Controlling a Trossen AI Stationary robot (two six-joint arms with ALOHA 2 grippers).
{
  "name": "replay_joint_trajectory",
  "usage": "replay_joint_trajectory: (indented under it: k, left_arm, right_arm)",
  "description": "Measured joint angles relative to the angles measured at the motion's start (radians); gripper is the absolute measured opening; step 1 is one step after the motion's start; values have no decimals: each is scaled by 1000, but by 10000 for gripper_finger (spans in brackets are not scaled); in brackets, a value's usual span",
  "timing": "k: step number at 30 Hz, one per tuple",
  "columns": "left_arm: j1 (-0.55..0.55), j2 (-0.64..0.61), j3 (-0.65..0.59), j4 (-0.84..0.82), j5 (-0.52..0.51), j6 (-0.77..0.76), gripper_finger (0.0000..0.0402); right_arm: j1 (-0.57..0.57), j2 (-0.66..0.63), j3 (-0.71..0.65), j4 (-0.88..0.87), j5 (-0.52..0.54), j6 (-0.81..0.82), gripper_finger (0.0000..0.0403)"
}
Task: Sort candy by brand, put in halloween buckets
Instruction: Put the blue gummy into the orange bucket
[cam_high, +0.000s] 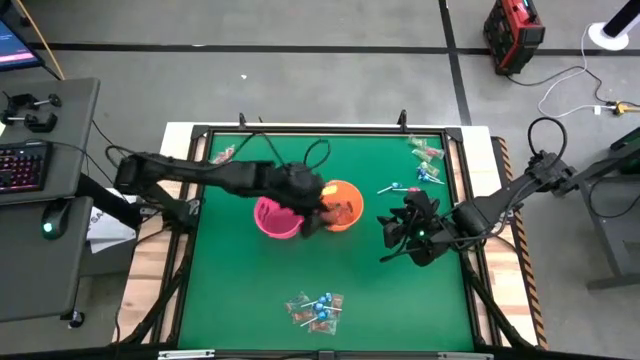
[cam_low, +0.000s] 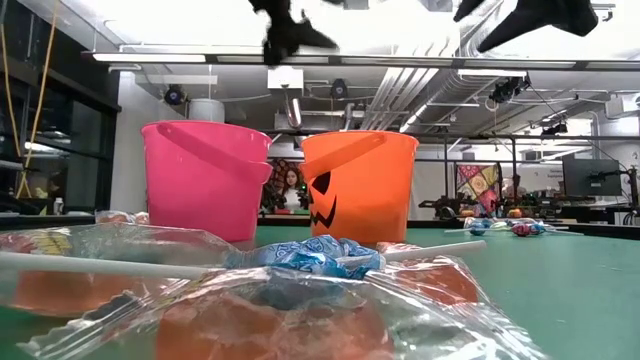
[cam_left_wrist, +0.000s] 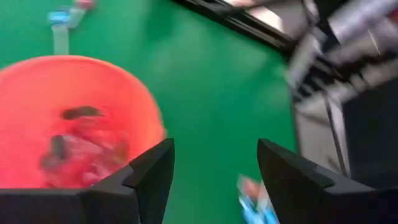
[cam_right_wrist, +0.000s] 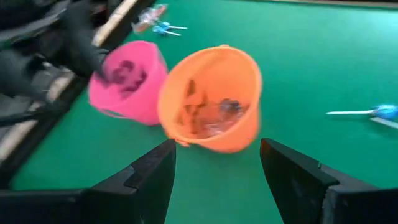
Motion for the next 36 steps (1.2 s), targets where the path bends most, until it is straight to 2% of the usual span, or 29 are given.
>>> replay_joint_trajectory:
  k: [2,6,10,12,17,23,36]
  left_arm:
    - [-70,-42,-2,-56,0,57,219]
    - [-248,-96,-74,-54,-32,132,215]
    - [-399,-92,-197,21,-157,67,214]
    - [-440,-64,-254,81,-172,12,214]
    - [-483,41,-292,139,-156,-116,214]
    - [-514,141,-270,201,-153,-130,214]
    - [-506,365,-158,157,-204,-393,213]
  right_arm:
    - [0,1,0,52,-7,-6,227]
    - [0,8,-2,159,-8,-7,227]
    - [0,18,-2,256,-7,-3,227]
    - [0,27,-2,301,-7,-3,227]
    - [-6,57,-3,348,-8,-1,227]
    - [-23,79,-3,340,-24,1,227]
    - [-30,79,-3,300,-68,-95,227]
